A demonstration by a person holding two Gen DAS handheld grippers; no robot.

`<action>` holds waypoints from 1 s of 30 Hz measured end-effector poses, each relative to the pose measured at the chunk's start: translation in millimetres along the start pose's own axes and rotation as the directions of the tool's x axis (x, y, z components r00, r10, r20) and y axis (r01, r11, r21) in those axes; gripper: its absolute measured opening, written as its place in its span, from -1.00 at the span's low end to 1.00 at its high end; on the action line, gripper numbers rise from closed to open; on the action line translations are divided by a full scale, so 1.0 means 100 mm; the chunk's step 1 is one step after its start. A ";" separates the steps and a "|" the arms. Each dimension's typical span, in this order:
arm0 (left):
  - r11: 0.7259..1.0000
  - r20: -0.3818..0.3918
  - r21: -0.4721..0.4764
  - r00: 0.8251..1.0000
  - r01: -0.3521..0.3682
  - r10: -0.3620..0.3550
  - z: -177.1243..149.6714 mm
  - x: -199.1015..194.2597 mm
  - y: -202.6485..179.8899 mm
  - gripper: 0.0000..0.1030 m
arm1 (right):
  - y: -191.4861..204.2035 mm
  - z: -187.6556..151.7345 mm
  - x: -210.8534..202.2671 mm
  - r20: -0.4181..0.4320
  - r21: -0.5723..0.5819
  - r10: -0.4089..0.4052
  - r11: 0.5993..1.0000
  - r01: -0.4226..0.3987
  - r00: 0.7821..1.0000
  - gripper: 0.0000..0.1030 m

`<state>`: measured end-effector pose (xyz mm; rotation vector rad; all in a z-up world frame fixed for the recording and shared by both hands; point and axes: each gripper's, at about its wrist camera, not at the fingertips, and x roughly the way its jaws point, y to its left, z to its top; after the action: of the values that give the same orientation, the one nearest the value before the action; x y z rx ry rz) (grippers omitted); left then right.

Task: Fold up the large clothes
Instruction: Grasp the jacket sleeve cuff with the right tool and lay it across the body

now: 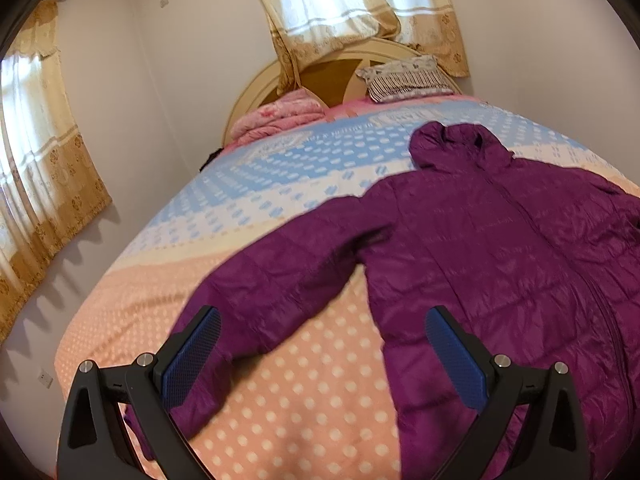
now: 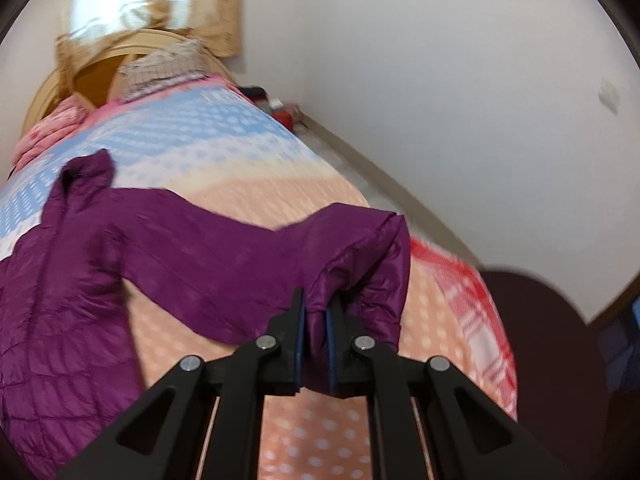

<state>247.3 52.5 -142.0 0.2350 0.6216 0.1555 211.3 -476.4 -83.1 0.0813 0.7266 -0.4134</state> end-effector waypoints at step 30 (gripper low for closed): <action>0.995 -0.101 -0.044 0.991 -0.093 0.088 0.18 1.03 0.08 0.98 | 3.64 -0.29 0.68 -0.039 -0.395 0.462 0.807 -0.438 0.886 -0.15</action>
<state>340.3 79.5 -183.0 0.2093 0.7053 0.2708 381.7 -159.4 -175.1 -0.1390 0.6934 0.1947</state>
